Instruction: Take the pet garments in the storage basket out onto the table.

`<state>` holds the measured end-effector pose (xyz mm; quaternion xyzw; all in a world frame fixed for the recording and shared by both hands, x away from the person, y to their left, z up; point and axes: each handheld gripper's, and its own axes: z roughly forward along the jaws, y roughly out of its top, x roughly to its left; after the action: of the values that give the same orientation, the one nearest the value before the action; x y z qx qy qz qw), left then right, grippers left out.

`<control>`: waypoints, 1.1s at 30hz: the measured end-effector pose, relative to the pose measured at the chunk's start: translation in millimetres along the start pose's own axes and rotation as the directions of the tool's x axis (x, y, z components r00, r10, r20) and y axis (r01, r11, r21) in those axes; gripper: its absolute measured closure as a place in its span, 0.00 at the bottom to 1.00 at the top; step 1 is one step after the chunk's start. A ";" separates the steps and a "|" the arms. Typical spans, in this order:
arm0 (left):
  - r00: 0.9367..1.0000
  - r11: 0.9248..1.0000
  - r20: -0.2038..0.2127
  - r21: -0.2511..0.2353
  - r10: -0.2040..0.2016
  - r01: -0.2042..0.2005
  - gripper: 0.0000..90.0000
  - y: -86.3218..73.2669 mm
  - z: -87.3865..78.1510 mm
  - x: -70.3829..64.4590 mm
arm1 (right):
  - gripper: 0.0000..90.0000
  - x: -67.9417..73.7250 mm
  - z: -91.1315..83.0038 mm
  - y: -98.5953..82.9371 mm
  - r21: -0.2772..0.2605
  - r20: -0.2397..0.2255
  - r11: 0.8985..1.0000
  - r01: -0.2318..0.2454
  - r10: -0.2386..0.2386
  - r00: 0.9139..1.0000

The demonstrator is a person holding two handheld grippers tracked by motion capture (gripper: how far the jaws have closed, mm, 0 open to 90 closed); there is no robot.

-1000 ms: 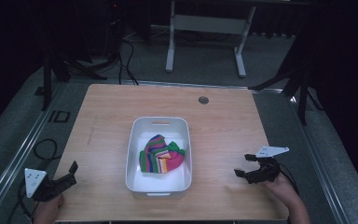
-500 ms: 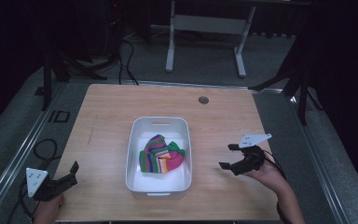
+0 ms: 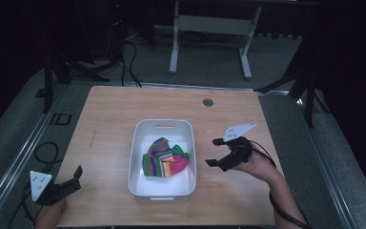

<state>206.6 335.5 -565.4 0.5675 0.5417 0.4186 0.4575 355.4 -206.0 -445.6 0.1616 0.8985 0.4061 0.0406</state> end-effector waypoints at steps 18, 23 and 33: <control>1.000 1.000 0.005 0.000 -0.005 0.005 0.01 0.1 -0.3 1.0 | 0.15 20.9 79.1 56.3 0.127 -0.125 0.986 0.111 -0.095 0.988; 1.000 1.000 0.008 -0.001 -0.007 0.007 0.01 0.1 -0.3 1.3 | 0.15 27.2 99.9 68.7 0.173 -0.141 0.974 0.143 -0.119 0.983; 1.000 1.000 0.014 -0.002 -0.009 0.009 0.01 0.2 -0.4 1.9 | 0.15 35.6 138.7 80.1 0.285 -0.124 0.935 0.212 -0.184 0.975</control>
<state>206.4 337.4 -565.1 0.5676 0.5407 0.4131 0.4636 370.7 -45.6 -476.5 0.0549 0.9618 0.2677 0.0135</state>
